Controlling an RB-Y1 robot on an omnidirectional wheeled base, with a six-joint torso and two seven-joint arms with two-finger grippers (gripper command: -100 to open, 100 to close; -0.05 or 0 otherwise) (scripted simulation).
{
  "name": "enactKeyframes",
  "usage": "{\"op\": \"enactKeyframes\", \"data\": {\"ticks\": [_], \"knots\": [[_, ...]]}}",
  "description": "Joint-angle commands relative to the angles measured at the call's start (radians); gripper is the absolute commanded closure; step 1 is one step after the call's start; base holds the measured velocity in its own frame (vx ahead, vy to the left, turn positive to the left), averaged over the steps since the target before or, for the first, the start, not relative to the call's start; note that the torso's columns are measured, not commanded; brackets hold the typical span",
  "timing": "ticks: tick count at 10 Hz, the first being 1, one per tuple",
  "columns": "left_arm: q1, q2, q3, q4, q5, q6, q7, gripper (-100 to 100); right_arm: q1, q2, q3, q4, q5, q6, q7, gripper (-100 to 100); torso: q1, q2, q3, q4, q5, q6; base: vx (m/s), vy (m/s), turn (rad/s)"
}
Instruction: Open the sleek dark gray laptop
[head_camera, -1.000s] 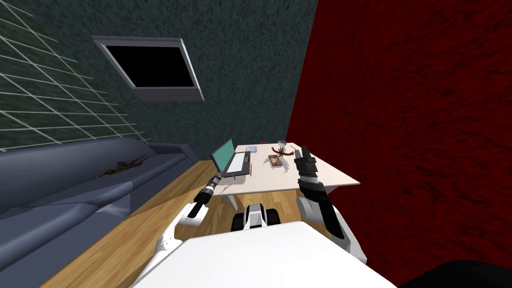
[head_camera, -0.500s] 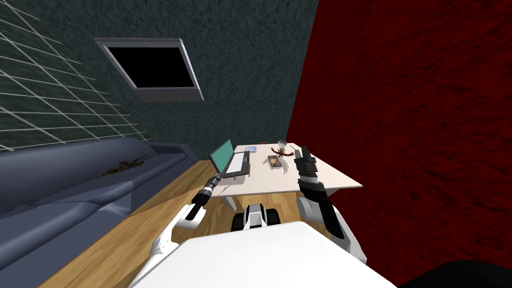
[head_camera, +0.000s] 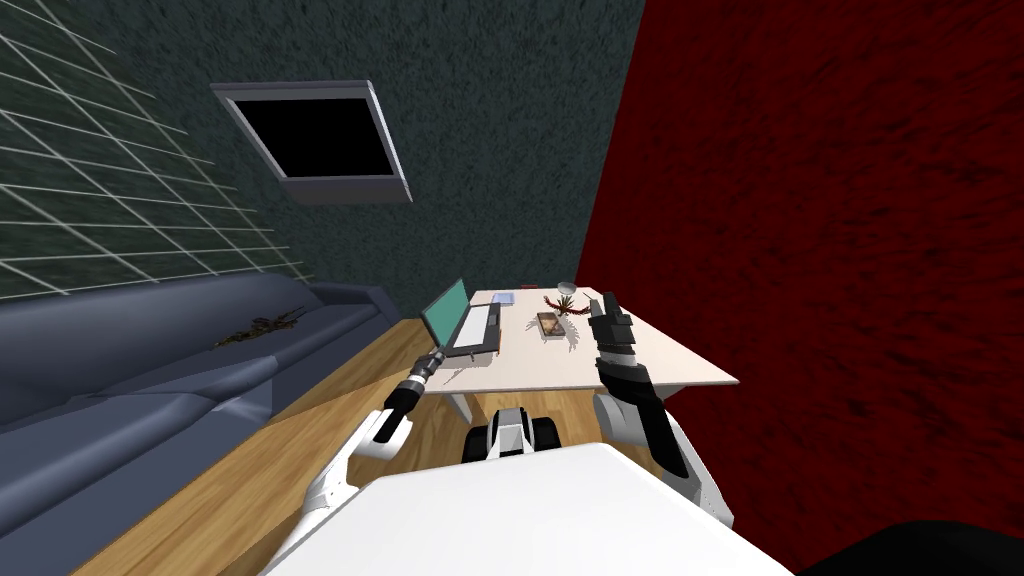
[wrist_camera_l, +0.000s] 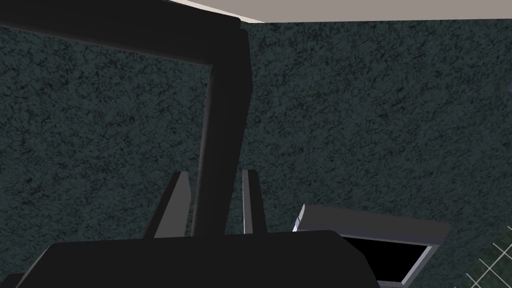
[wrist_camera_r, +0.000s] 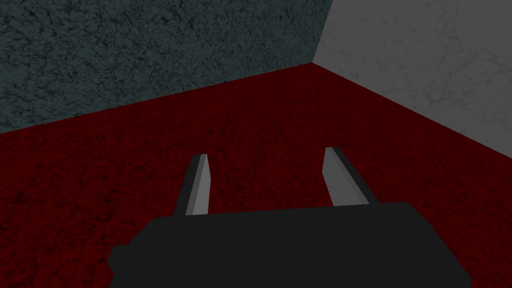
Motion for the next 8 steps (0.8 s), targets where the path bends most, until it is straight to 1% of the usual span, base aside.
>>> {"op": "enactKeyframes", "data": {"ticks": [1, 4, 5, 6, 7, 8], "knots": [[-0.001, -0.013, 0.008, 0.009, -0.058, -0.025, -0.068, 100, 0.000, 0.000, 0.000, 0.000, 0.000, 0.000, 0.000, 0, 0.000, 0.000, 0.000, 0.000, 0.000, 0.000, 0.024, -0.031, 0.055], [-0.001, -0.029, 0.017, 0.021, -0.123, -0.051, -0.143, 100, 0.000, 0.000, 0.000, 0.000, 0.000, 0.000, 0.000, 0, -0.001, -0.001, 0.000, -0.002, 0.002, 0.002, 0.021, -0.033, 0.055], [-0.003, -0.023, 0.020, 0.018, -0.108, -0.043, -0.125, 100, 0.000, 0.000, 0.000, 0.000, 0.000, 0.000, 0.000, 0, -0.001, -0.001, -0.001, -0.003, 0.002, 0.002, 0.010, -0.012, 0.023], [-0.001, -0.040, 0.024, 0.021, -0.135, -0.055, -0.165, 100, 0.000, 0.000, 0.000, 0.000, 0.000, 0.000, 0.000, 0, 0.000, -0.001, 0.000, -0.002, 0.002, 0.002, 0.014, 0.004, 0.042], [0.001, -0.057, 0.027, 0.023, -0.159, -0.067, -0.194, 100, 0.000, 0.000, 0.000, 0.000, 0.000, 0.000, 0.000, 0, 0.001, -0.001, 0.000, -0.002, 0.002, 0.000, 0.026, 0.005, 0.079], [0.001, -0.057, 0.027, 0.023, -0.159, -0.067, -0.200, 100, 0.000, 0.000, 0.000, 0.000, 0.000, 0.000, 0.000, 0, 0.002, -0.001, 0.000, -0.003, 0.002, -0.001, 0.020, 0.001, 0.024]]}}
